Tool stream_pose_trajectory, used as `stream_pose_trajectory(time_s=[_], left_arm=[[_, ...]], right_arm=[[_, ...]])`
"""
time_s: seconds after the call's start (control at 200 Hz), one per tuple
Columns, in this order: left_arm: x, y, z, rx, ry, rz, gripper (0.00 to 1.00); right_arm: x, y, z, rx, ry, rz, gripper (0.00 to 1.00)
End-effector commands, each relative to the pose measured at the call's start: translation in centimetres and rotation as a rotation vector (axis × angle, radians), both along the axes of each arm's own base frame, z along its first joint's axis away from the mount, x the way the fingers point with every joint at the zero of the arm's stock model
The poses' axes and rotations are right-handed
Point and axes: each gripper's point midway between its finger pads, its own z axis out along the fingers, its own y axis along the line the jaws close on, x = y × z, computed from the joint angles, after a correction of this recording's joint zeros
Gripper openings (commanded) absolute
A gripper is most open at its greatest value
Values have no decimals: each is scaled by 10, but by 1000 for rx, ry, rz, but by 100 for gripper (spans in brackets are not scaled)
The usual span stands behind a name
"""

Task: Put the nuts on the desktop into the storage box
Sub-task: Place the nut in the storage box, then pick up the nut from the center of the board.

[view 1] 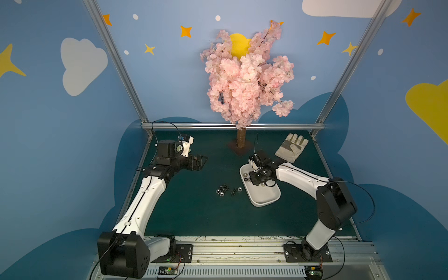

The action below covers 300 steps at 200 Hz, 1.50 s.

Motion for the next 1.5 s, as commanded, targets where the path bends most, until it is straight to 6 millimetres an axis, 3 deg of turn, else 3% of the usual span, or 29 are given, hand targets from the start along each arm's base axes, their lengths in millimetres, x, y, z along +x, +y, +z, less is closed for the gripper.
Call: stream_pose_trajectory(time_s=[0.0,0.28,0.586,0.736,0.876,1.027,1.137,1.277,1.497], left_arm=[[-1,1,-1,7,4,-2,100],[-1,1,-3,13,8,-1,100],[0,3,-3,18,8,3,100],[0,3,-5,20,11,3,100],[0,2,-4,16,10,0,100],[0,1,-5,13,14,-2,100],[1,1,-5,11,17,-3,100],[0,1,-5,13,14,-3,100],[0,1,-4,13,11,-2,100]], right_arm=[[-3,8,-9,7,55,-1,20],[2,8,-30,-47,86,1,21],[24,0,-38,-96,68,-26,34],[32,-2,-18,-90,16,-38,47],[32,3,28,-55,-95,-25,51],[18,34,84,42,-207,87,51],[0,67,101,132,-194,195,51],[-14,104,92,164,-156,278,51],[-19,148,47,144,-50,330,47]])
